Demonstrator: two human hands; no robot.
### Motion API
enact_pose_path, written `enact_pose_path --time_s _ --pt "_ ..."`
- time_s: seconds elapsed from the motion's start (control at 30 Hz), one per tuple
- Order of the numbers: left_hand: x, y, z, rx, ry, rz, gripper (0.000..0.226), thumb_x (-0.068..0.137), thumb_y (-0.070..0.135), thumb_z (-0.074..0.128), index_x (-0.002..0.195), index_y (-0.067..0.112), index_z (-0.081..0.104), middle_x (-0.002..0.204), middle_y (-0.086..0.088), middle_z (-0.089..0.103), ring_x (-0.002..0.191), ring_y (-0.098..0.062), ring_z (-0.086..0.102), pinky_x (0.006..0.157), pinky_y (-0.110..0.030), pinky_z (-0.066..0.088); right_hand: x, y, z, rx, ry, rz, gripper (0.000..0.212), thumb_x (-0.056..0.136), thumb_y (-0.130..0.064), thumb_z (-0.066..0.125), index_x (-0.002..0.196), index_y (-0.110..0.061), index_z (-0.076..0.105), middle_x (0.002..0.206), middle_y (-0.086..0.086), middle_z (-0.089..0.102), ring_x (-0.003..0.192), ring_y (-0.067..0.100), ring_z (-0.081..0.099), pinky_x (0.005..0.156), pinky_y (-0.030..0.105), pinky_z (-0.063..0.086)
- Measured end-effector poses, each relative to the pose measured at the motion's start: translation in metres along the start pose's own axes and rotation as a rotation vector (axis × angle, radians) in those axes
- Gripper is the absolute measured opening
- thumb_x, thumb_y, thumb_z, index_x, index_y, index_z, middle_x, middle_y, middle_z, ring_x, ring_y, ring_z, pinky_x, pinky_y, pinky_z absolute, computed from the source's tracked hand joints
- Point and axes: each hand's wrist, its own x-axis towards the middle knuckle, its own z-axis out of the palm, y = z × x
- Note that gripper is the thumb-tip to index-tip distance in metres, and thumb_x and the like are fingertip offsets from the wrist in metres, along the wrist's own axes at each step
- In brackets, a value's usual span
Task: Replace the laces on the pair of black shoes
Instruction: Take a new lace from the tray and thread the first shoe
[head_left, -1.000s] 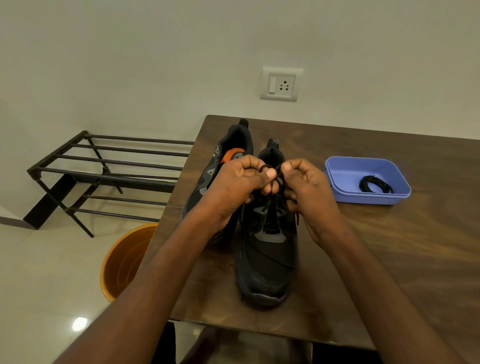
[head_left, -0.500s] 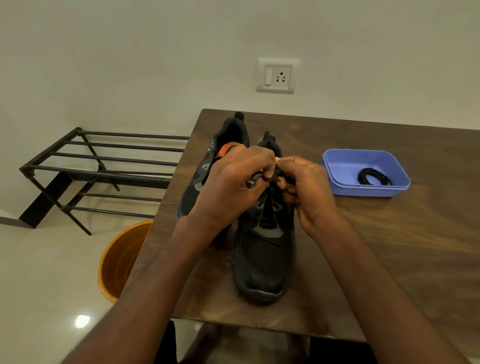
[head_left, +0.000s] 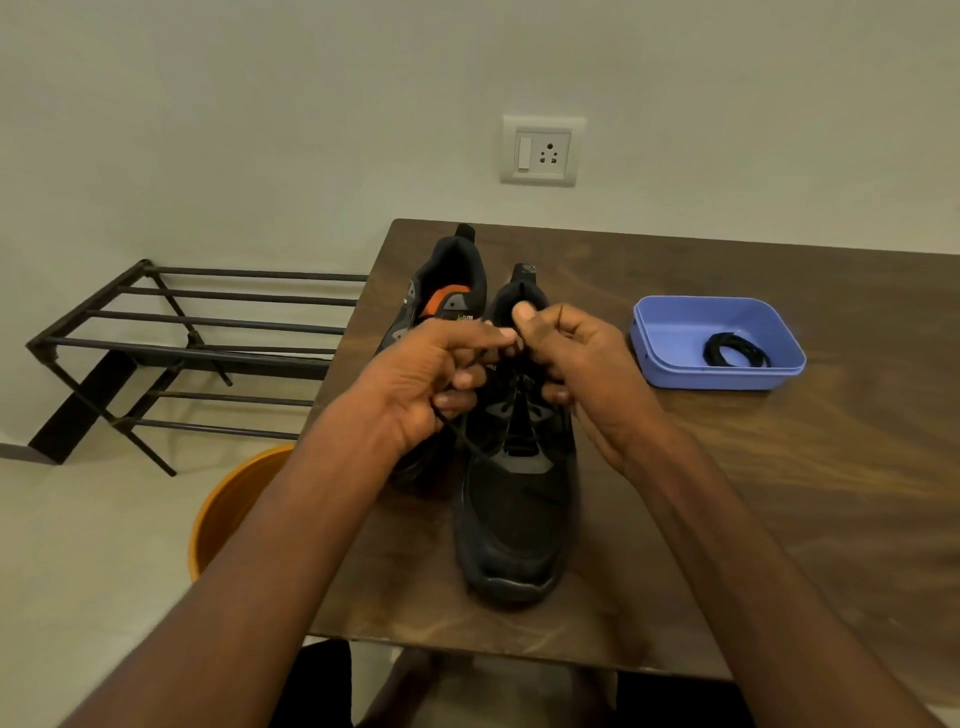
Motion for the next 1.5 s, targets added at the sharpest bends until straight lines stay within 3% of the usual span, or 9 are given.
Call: enact_pose_path --time_s 0.27,0.53,0.73,0.83,0.97,1.07,1.3,1.4,1.5 --pt "-0.004 0.005 0.001 -0.065 0.022 -0.037 0.009 0.091 0.021 0.074 0.09 0.015 0.068 0.081 -0.001 0.067 0.051 -0.006 0.044 0.038 -0.016 0.022 -0.007 0.006 0.001 -0.017 0.186 -0.238 0.014 0.085 -0.001 0.079 0.094 0.003 0.069 0.088 0.011 0.075 0.082 0.013 0.073 0.072 0.021 0.058" --pt "-0.011 0.005 0.002 0.316 0.399 0.226 0.008 0.095 0.01 0.072 0.089 0.006 0.073 0.083 -0.01 0.071 0.073 -0.015 0.064 0.064 -0.023 0.056 -0.032 0.011 -0.019 -0.1 0.679 0.024 0.005 0.094 -0.011 0.072 0.091 -0.01 0.069 0.09 -0.002 0.07 0.088 0.013 0.064 0.077 0.022 0.05" --pt "-0.002 -0.008 -0.003 0.579 0.588 0.315 0.02 0.093 0.012 0.074 0.075 0.02 0.067 0.08 -0.004 0.073 0.083 -0.02 0.072 0.086 -0.047 0.062 -0.036 0.018 -0.016 0.716 0.743 0.44 0.013 0.104 -0.003 0.051 0.109 -0.005 0.063 0.104 0.011 0.069 0.084 0.016 0.068 0.064 0.027 0.056" --pt "-0.001 -0.009 -0.005 0.514 0.651 0.313 0.02 0.093 0.011 0.074 0.076 0.02 0.066 0.08 -0.005 0.073 0.082 -0.021 0.073 0.086 -0.048 0.062 -0.038 0.006 -0.02 1.07 0.73 0.5 0.023 0.106 0.001 0.042 0.095 0.002 0.062 0.088 0.014 0.072 0.075 0.02 0.071 0.089 0.032 0.059" --pt "0.002 -0.012 -0.004 0.523 0.698 0.32 0.016 0.094 0.014 0.072 0.08 0.019 0.067 0.082 -0.003 0.072 0.079 -0.017 0.072 0.083 -0.043 0.063 -0.041 0.002 -0.025 1.197 0.745 0.541 0.032 0.106 0.003 0.037 0.083 0.001 0.059 0.053 0.014 0.065 0.073 0.021 0.065 0.099 0.036 0.054" --pt "0.0 -0.01 -0.003 0.473 0.739 0.3 0.016 0.095 0.015 0.071 0.081 0.018 0.068 0.084 -0.003 0.071 0.079 -0.015 0.069 0.083 -0.039 0.063 -0.037 0.009 -0.024 1.199 0.746 0.557 0.029 0.106 0.002 0.037 0.091 0.002 0.062 0.076 0.015 0.07 0.078 0.022 0.065 0.099 0.035 0.055" --pt "-0.02 -0.012 -0.005 0.755 0.627 0.55 0.011 0.092 0.023 0.077 0.094 0.02 0.067 0.094 0.006 0.067 0.085 -0.007 0.061 0.078 -0.027 0.052 -0.048 0.013 -0.017 0.639 0.669 0.542 0.016 0.105 -0.003 0.047 0.11 -0.01 0.06 0.1 0.01 0.067 0.091 0.018 0.066 0.095 0.036 0.056" --pt "-0.023 -0.021 -0.015 1.017 0.739 0.486 0.046 0.091 0.046 0.073 0.129 0.025 0.057 0.134 -0.002 0.054 0.127 -0.023 0.05 0.108 -0.046 0.044 -0.06 0.012 -0.006 0.039 0.725 0.331 0.031 0.098 -0.004 0.056 0.123 -0.022 0.055 0.107 0.0 0.061 0.09 0.014 0.06 0.085 0.038 0.055" --pt "-0.03 -0.04 -0.022 1.188 0.765 0.185 0.092 0.085 0.06 0.073 0.155 0.023 0.026 0.161 -0.012 0.026 0.151 -0.037 0.025 0.119 -0.061 0.025 -0.074 0.014 0.014 -0.521 0.6 0.003 0.047 0.098 -0.031 0.066 0.142 -0.028 0.051 0.141 -0.002 0.051 0.124 0.016 0.053 0.096 0.035 0.047"
